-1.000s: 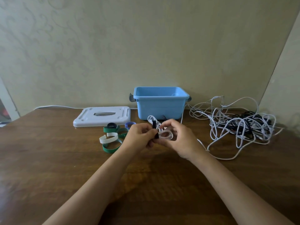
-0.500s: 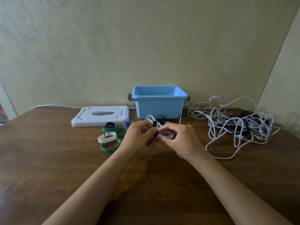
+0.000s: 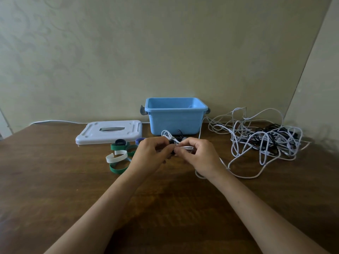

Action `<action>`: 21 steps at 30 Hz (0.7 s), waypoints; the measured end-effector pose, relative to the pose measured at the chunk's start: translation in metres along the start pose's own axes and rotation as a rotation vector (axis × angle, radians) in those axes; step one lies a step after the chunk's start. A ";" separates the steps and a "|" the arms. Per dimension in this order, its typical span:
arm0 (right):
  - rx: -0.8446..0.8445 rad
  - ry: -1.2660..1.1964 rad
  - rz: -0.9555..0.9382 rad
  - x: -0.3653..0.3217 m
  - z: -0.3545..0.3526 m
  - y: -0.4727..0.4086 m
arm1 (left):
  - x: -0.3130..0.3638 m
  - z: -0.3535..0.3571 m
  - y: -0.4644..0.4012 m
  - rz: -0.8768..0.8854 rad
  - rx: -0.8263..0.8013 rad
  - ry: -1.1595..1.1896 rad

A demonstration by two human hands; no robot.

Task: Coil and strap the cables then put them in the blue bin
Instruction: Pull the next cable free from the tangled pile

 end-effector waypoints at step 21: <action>-0.133 -0.224 0.293 0.011 0.005 0.000 | 0.029 0.002 0.003 0.318 0.027 -0.330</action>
Point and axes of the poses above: each hand's wrist, its own y-axis away from the middle knuckle, its own z-axis out of the palm, x = y × z, the point moved 7 cm from there along -y, towards the middle knuckle, and after that the axes turned 13 degrees about z, right-handed, at the moved point
